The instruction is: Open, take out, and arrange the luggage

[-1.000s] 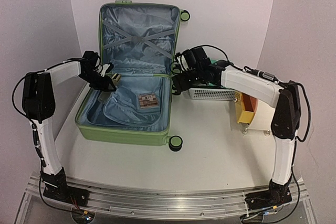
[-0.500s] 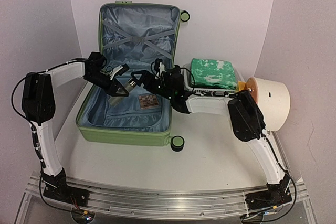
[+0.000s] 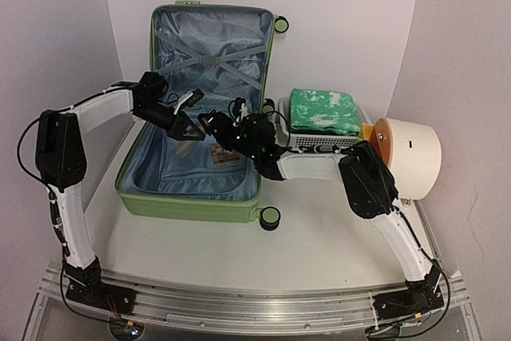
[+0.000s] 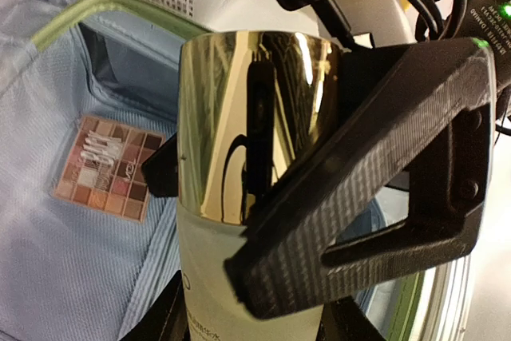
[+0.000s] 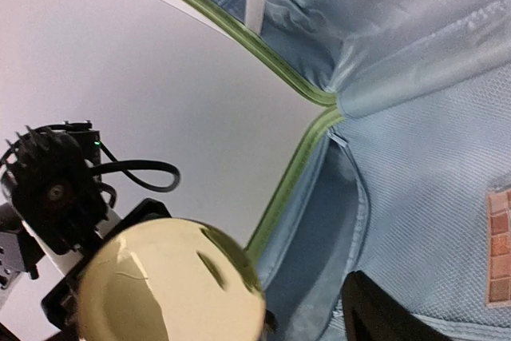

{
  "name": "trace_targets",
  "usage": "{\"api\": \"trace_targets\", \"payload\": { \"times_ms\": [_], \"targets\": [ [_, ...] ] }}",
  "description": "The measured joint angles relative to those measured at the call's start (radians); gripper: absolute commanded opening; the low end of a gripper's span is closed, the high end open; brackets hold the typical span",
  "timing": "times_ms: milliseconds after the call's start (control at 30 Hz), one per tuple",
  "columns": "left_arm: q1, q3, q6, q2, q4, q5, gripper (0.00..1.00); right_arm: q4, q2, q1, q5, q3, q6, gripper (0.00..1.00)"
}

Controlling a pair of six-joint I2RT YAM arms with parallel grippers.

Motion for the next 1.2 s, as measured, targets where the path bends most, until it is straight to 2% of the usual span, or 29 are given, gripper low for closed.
{"api": "trace_targets", "payload": {
  "times_ms": [100, 200, 267, 300, 333, 400, 433, 467, 500, 633, 933, 1100, 1200],
  "targets": [
    [-0.01, 0.043, -0.026, 0.006, -0.008, 0.008, 0.0, 0.041, 0.0, -0.002, 0.0, 0.021, 0.004, 0.36],
    [-0.012, 0.059, -0.042, 0.006, -0.014, 0.01, 0.0, 0.055, -0.007, -0.002, 0.006, 0.028, -0.021, 0.16],
    [-0.012, 0.06, -0.039, 0.006, -0.014, 0.012, 0.02, 0.052, -0.012, -0.002, 0.007, 0.026, -0.042, 0.06],
    [-0.013, 0.06, -0.039, 0.007, -0.014, 0.012, 0.11, 0.048, -0.014, -0.002, 0.008, 0.024, -0.049, 0.02],
    [-0.014, 0.06, -0.039, 0.007, -0.013, 0.012, 0.3, 0.046, -0.018, -0.002, 0.008, 0.02, -0.056, 0.0],
    [-0.017, 0.064, -0.038, 0.007, -0.013, 0.018, 0.61, 0.042, -0.036, -0.002, 0.013, 0.002, -0.075, 0.0],
    [-0.021, 0.068, -0.039, 0.008, -0.013, 0.026, 0.79, 0.036, -0.053, -0.002, 0.015, -0.016, -0.093, 0.0],
    [-0.026, 0.074, -0.044, 0.01, -0.014, 0.039, 0.91, 0.029, -0.073, -0.002, 0.017, -0.036, -0.117, 0.0],
    [-0.032, 0.082, -0.044, 0.01, -0.014, 0.045, 0.97, 0.005, -0.099, -0.002, 0.022, -0.06, -0.149, 0.0],
    [-0.042, 0.129, -0.048, 0.01, -0.026, 0.046, 1.0, -0.116, -0.189, -0.014, 0.057, -0.116, -0.275, 0.0],
    [-0.038, 0.377, -0.011, 0.01, -0.068, 0.027, 1.0, -0.574, -0.462, -0.074, 0.193, -0.141, -0.621, 0.0],
    [-0.033, 0.338, -0.003, -0.014, -0.076, -0.001, 1.0, -0.88, -0.614, -0.12, 0.419, -0.081, -0.816, 0.0],
    [-0.032, 0.277, 0.003, -0.016, -0.077, -0.029, 1.0, -1.004, -0.692, -0.162, 0.567, -0.071, -0.898, 0.0]
  ]
}}
